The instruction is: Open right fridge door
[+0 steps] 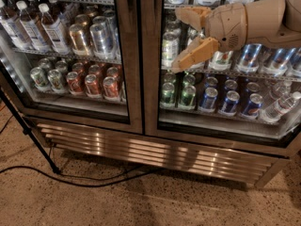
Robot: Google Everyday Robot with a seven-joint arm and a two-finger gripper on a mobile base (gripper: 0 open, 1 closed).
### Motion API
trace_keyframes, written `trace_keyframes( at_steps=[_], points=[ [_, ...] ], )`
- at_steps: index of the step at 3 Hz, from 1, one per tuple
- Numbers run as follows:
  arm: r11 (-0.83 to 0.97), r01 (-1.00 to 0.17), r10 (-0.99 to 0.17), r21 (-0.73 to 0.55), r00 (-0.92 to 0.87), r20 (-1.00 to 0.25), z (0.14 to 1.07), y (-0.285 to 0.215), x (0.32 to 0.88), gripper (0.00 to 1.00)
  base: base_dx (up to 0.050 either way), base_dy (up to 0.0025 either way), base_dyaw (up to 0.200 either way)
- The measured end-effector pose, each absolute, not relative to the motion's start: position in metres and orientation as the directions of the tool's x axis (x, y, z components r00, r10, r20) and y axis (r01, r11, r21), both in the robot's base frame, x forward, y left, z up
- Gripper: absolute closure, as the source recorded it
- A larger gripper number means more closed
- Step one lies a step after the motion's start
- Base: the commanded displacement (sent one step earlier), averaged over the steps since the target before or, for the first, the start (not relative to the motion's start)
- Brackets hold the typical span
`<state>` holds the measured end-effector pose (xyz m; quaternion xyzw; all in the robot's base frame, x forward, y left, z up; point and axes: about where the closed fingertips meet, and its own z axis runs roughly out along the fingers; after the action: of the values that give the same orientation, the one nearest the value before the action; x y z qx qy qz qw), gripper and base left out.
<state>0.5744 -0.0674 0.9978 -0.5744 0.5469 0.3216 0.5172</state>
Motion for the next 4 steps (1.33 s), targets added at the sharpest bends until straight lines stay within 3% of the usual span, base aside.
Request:
trace_keyframes(
  at_steps=[4],
  points=[
    [0.130, -0.967, -0.329, -0.221, 0.168, -0.929, 0.985, -0.071, 0.626, 0.00, 0.000, 0.00000, 0.000]
  ],
)
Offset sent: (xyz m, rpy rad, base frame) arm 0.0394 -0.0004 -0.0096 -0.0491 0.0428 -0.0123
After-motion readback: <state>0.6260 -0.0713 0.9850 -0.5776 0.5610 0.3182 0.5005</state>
